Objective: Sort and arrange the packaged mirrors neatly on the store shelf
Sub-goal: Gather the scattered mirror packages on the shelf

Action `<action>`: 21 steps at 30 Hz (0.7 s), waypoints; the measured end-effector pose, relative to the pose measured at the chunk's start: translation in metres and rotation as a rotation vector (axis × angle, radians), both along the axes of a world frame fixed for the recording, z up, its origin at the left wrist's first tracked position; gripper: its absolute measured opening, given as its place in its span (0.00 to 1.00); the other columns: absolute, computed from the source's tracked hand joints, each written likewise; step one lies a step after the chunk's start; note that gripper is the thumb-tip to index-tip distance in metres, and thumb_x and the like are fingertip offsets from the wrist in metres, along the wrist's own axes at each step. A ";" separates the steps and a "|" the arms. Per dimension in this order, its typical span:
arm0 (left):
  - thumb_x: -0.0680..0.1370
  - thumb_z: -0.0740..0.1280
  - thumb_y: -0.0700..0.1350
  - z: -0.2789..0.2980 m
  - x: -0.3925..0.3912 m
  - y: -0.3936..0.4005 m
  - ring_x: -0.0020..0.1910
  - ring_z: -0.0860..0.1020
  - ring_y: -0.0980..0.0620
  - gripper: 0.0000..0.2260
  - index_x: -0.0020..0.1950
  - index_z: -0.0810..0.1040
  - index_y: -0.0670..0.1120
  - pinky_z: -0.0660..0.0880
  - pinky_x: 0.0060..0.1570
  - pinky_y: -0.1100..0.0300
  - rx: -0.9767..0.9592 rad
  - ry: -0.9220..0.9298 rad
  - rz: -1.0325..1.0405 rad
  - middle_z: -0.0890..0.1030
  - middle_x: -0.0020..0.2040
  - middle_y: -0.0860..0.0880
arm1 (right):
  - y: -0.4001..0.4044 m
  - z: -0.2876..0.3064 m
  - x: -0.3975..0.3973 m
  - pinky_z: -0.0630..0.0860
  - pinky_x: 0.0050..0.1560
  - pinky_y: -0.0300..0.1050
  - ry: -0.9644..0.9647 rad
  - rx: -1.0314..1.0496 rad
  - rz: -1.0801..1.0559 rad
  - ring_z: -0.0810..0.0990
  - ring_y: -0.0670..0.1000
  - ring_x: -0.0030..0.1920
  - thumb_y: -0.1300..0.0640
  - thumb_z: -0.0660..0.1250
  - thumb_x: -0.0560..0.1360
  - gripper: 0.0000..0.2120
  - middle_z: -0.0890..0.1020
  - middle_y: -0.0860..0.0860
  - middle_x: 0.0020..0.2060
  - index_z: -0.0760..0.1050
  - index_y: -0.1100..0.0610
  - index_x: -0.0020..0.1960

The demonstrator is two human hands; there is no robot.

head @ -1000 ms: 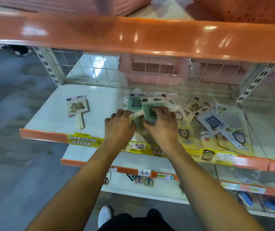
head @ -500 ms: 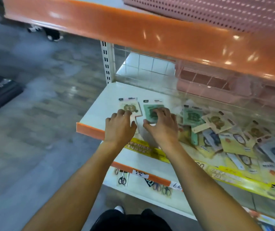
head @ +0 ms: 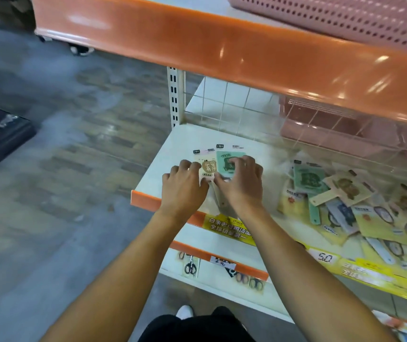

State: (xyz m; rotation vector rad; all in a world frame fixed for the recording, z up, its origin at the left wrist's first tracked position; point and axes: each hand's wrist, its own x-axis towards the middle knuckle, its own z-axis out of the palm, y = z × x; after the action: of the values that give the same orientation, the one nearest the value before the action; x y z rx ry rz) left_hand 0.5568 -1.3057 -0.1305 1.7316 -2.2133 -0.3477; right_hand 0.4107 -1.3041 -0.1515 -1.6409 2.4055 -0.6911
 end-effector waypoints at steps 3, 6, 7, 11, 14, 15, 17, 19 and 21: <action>0.79 0.61 0.51 -0.002 0.000 -0.001 0.62 0.72 0.42 0.17 0.67 0.72 0.47 0.68 0.58 0.48 0.019 0.000 -0.003 0.73 0.65 0.46 | 0.001 -0.014 0.002 0.71 0.61 0.50 -0.026 0.031 -0.002 0.63 0.57 0.66 0.38 0.70 0.71 0.30 0.67 0.52 0.66 0.71 0.54 0.65; 0.79 0.61 0.51 -0.005 0.002 -0.002 0.61 0.72 0.42 0.17 0.66 0.73 0.47 0.68 0.58 0.48 0.020 -0.011 -0.009 0.73 0.65 0.46 | 0.003 -0.024 0.000 0.68 0.62 0.49 -0.002 0.055 0.017 0.66 0.57 0.62 0.35 0.68 0.71 0.31 0.68 0.53 0.64 0.70 0.54 0.65; 0.79 0.61 0.51 -0.005 0.003 -0.003 0.61 0.73 0.42 0.17 0.66 0.73 0.47 0.68 0.58 0.48 0.019 -0.009 -0.010 0.73 0.64 0.46 | 0.002 -0.025 0.000 0.68 0.62 0.49 0.007 0.053 0.018 0.66 0.57 0.62 0.35 0.68 0.72 0.31 0.69 0.53 0.64 0.70 0.54 0.65; 0.79 0.61 0.52 -0.004 0.005 -0.006 0.61 0.72 0.42 0.17 0.66 0.73 0.47 0.68 0.58 0.48 0.016 -0.003 -0.013 0.73 0.64 0.46 | 0.001 -0.028 -0.001 0.67 0.64 0.51 0.039 0.052 0.018 0.67 0.57 0.63 0.32 0.65 0.72 0.32 0.69 0.53 0.67 0.69 0.53 0.67; 0.79 0.61 0.52 -0.004 0.006 -0.006 0.62 0.72 0.42 0.18 0.66 0.73 0.47 0.68 0.59 0.47 0.013 0.005 -0.019 0.73 0.65 0.46 | 0.001 -0.029 -0.003 0.64 0.68 0.52 0.048 0.099 0.028 0.64 0.57 0.68 0.30 0.60 0.74 0.35 0.66 0.52 0.72 0.64 0.52 0.72; 0.79 0.61 0.52 -0.004 0.006 -0.006 0.62 0.72 0.42 0.18 0.67 0.72 0.47 0.68 0.59 0.47 0.009 0.010 -0.020 0.73 0.65 0.46 | 0.001 -0.029 -0.004 0.61 0.70 0.53 0.048 0.125 0.036 0.61 0.57 0.71 0.30 0.58 0.74 0.37 0.63 0.52 0.74 0.62 0.51 0.74; 0.79 0.61 0.53 -0.004 0.007 -0.005 0.62 0.72 0.42 0.18 0.67 0.72 0.47 0.68 0.60 0.47 0.005 0.011 -0.024 0.72 0.66 0.46 | 0.000 -0.028 -0.007 0.58 0.73 0.53 0.032 0.157 0.053 0.58 0.57 0.74 0.30 0.56 0.75 0.38 0.59 0.51 0.77 0.59 0.51 0.76; 0.79 0.61 0.53 -0.004 0.006 -0.004 0.62 0.72 0.42 0.19 0.67 0.72 0.47 0.68 0.60 0.47 0.001 0.009 -0.035 0.72 0.66 0.46 | 0.001 -0.027 -0.009 0.57 0.75 0.54 0.012 0.174 0.076 0.56 0.57 0.75 0.30 0.57 0.74 0.38 0.58 0.52 0.77 0.58 0.51 0.77; 0.79 0.61 0.52 -0.004 0.005 -0.003 0.62 0.72 0.42 0.18 0.67 0.72 0.47 0.69 0.59 0.46 -0.010 0.015 -0.051 0.72 0.66 0.46 | 0.004 -0.025 -0.011 0.56 0.76 0.54 -0.016 0.181 0.083 0.55 0.58 0.76 0.31 0.59 0.74 0.39 0.57 0.52 0.78 0.57 0.50 0.77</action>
State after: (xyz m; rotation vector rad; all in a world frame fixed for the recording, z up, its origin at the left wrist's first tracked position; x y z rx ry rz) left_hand 0.5615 -1.3087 -0.1343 1.6645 -2.2473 -0.3593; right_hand 0.4001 -1.3006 -0.1762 -1.6438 2.2980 -0.4561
